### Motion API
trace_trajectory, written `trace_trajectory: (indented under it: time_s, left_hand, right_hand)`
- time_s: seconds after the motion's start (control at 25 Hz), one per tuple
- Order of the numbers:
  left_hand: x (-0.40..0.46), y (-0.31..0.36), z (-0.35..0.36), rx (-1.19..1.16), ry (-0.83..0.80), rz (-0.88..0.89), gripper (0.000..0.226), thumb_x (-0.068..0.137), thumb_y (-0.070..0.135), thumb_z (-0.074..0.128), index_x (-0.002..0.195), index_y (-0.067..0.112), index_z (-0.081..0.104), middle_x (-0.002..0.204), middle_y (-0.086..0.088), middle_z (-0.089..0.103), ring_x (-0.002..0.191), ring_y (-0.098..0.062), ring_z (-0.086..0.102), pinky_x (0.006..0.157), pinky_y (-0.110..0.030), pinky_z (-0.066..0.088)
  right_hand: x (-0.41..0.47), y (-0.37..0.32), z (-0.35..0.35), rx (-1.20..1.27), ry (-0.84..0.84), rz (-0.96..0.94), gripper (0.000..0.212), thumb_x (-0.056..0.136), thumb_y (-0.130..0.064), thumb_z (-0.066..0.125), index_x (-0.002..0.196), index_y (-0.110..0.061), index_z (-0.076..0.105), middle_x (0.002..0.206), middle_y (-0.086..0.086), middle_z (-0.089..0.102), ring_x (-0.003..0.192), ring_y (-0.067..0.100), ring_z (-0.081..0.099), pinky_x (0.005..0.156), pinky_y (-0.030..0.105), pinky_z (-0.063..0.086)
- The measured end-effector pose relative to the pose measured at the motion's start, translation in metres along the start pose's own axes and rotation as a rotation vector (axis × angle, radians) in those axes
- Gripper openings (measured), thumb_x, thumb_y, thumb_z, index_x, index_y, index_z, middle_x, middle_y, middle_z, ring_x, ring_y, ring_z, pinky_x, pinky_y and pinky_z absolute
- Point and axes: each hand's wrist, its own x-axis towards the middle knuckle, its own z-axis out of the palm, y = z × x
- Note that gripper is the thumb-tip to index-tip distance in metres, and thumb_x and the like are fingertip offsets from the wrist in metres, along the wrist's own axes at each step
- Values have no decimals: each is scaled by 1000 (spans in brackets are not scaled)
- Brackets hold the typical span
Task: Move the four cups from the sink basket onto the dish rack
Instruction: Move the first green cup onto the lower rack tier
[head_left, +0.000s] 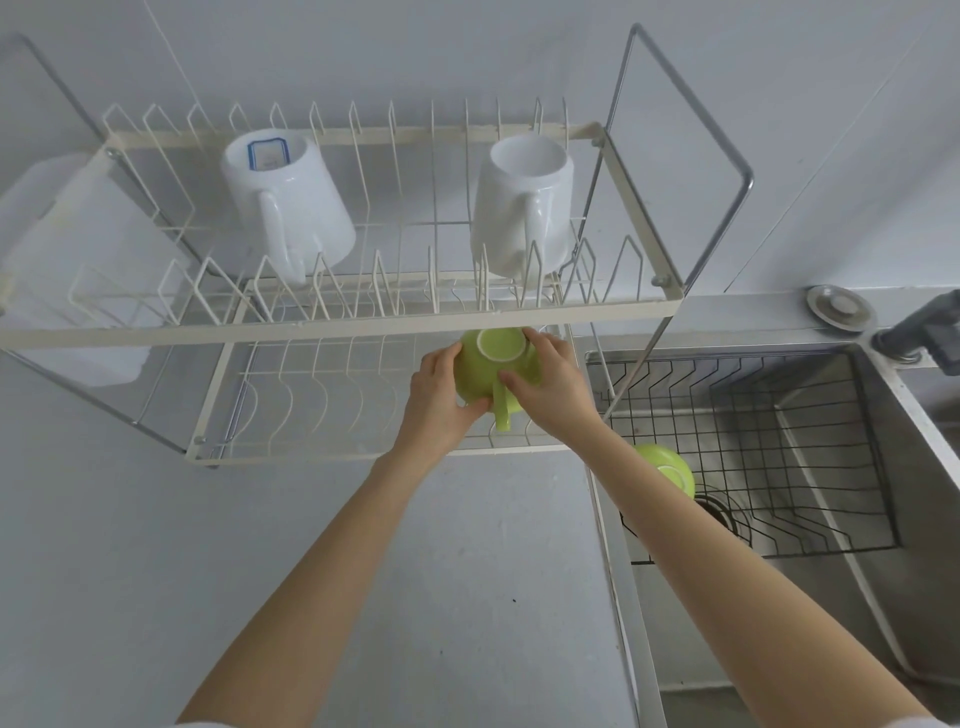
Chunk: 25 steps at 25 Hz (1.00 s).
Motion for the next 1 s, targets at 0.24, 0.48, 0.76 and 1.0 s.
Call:
trace_trajectory:
  time_s: [0.24,0.48,0.76,1.0]
  left_hand:
    - [11,3,3,-24,62,2,76,71,19,74,134,5,32,135,-18,37,120,-33,44,100,-39,40]
    - [13,4,0,-9,62,2,75,71,20,75,132,6,33,132,-19,39,118,-34,47,95,-39,41]
    - [6,7,-13,174,-18,24,68,81,23,64,136,8,29,141,-15,36,126,-31,41,100,-40,39]
    - [-19,7,-24,511,-20,148,66,85,29,55,140,9,26,144,-10,40,133,-28,34,108,-43,32]
  right_hand:
    - [16,-6,-1,27,-32,-1,50,90,-15,53,137,-12,36,143,8,34,129,25,39,103,31,33]
    - [17,-6,-3,54,-53,3,49,90,-16,54,136,-11,38,142,7,36,128,25,40,91,22,28]
    - [9,-15,-16,-64,-43,-21,57,87,-23,59,138,-13,36,143,6,41,129,27,42,101,33,36]
    - [-29,-8,-16,-213,-101,-133,70,89,-24,57,147,-17,18,158,5,14,142,24,24,113,33,23]
